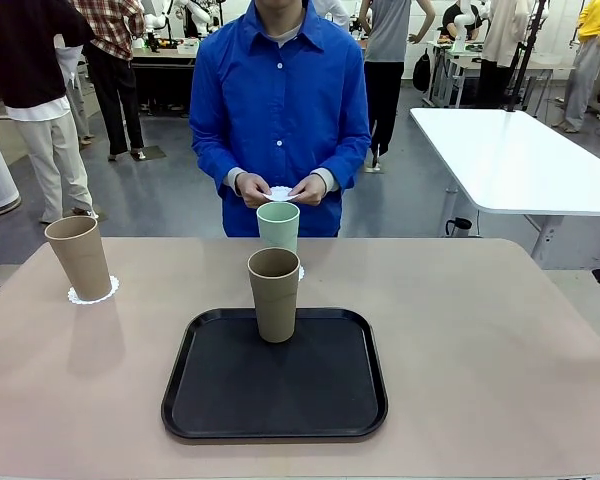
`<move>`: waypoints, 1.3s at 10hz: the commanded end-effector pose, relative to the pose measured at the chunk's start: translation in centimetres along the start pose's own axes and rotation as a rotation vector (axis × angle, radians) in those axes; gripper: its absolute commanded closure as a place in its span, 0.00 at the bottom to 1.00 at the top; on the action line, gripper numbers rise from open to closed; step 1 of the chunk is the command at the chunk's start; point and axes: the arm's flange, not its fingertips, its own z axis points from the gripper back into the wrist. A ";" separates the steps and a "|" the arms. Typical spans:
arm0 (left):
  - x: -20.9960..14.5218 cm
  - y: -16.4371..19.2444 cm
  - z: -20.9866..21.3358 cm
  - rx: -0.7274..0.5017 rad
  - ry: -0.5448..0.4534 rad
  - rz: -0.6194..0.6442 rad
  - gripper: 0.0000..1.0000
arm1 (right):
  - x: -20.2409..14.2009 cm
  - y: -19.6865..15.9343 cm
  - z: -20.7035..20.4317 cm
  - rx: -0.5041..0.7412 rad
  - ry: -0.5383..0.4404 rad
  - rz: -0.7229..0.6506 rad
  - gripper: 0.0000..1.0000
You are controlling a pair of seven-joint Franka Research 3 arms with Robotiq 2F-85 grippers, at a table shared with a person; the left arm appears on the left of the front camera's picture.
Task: Place coasters on the table and set cups on them.
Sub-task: Take one Reusable plastic cup from the Flat Tray and place it on a coaster set by the human.
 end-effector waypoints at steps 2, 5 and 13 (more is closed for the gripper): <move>-3.2 6.3 4.3 -0.458 -0.337 0.129 0.00 | -0.1 0.0 -0.1 0.009 -0.001 0.003 0.00; -8.2 10.8 8.0 -0.506 -0.391 0.253 0.00 | -0.1 0.0 -0.1 0.009 -0.001 0.003 0.00; -14.9 18.3 7.6 -0.580 -0.276 0.343 0.00 | -0.1 0.0 -0.1 0.009 -0.001 0.003 0.00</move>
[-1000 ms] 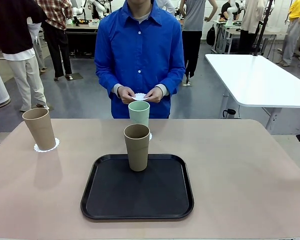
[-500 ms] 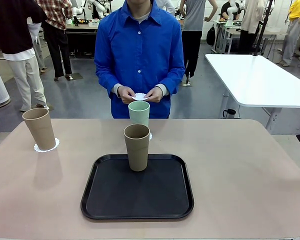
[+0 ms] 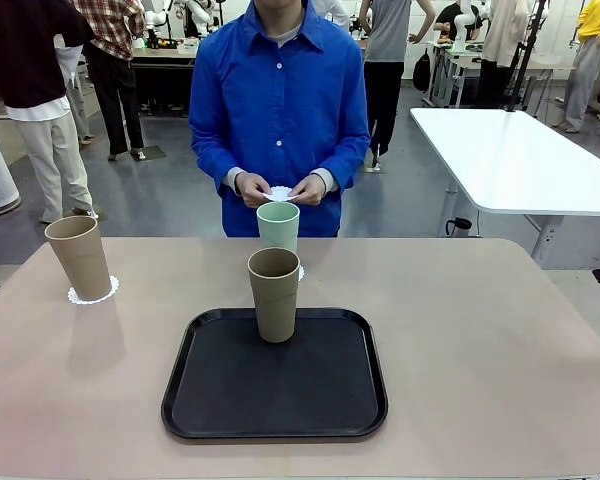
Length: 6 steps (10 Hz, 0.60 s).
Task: Place coasters on the table and set cups on them.
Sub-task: Take one Reusable plastic cup from the Flat Tray and place it on a coaster set by the human.
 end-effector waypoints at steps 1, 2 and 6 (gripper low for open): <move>-0.2 0.7 0.8 -0.029 0.017 -0.047 0.00 | -0.1 0.0 -0.1 0.009 0.000 0.003 0.00; 0.0 0.0 0.0 0.000 0.000 0.000 0.00 | -0.1 0.0 -0.1 0.009 0.000 0.003 0.00; 0.0 0.0 0.0 0.000 0.000 0.000 0.00 | -0.1 0.0 -0.1 0.009 0.000 0.003 0.00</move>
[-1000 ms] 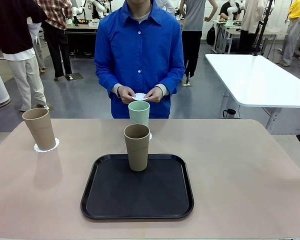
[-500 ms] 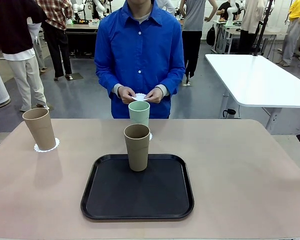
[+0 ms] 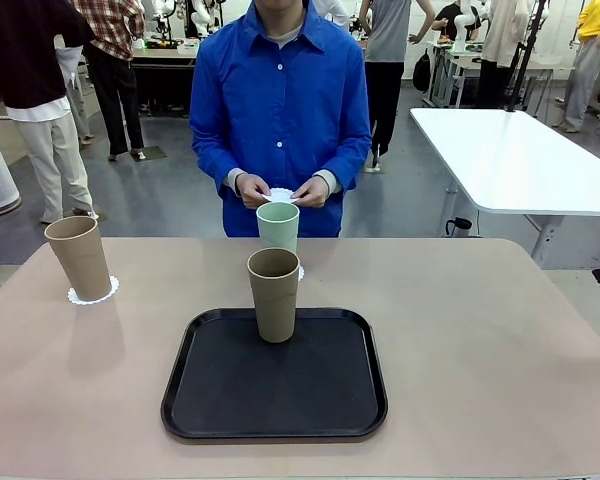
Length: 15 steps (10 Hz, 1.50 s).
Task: Place coasters on the table and set cups on them.
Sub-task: Take one Reusable plastic cup from the Flat Tray and place it on a coaster set by the human.
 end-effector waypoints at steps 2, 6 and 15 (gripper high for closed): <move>0.0 -0.5 0.1 0.014 -0.007 0.013 0.00 | -0.1 0.0 -0.1 0.009 0.000 0.003 0.00; 0.0 -0.5 0.1 0.014 -0.007 0.013 0.00 | -0.1 0.0 -0.1 0.009 0.000 0.003 0.00; 0.0 -0.5 0.1 0.014 -0.007 0.013 0.00 | -0.1 0.0 -0.1 0.009 0.000 0.003 0.00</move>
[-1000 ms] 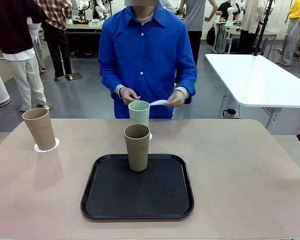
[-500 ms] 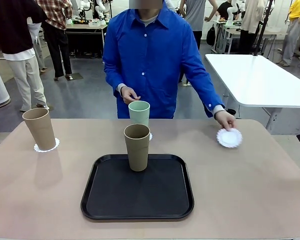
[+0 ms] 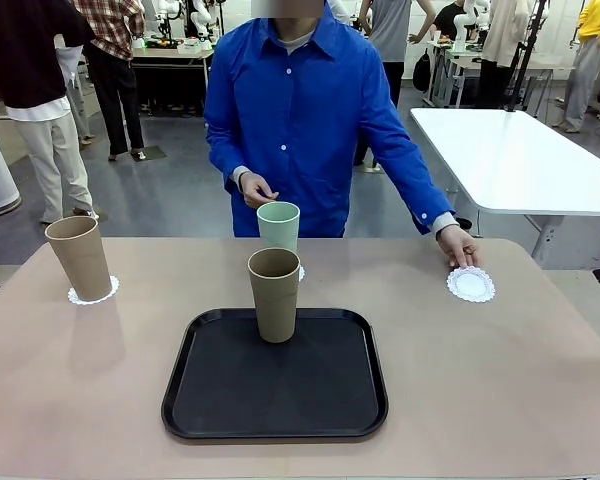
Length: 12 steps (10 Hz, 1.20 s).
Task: Place coasters on the table and set cups on them.
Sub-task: Take one Reusable plastic cup from the Flat Tray and place it on a coaster set by the human.
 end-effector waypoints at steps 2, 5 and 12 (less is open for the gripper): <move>0.0 -0.5 0.1 0.014 -0.006 0.013 0.00 | -0.1 0.0 -0.1 0.009 0.000 0.003 0.00; 0.0 -0.5 0.1 0.014 -0.006 0.013 0.00 | -0.1 0.0 -0.1 0.009 0.000 0.003 0.00; 0.0 -0.5 0.1 0.014 -0.006 0.013 0.00 | -0.1 0.0 -0.1 0.009 0.000 0.003 0.00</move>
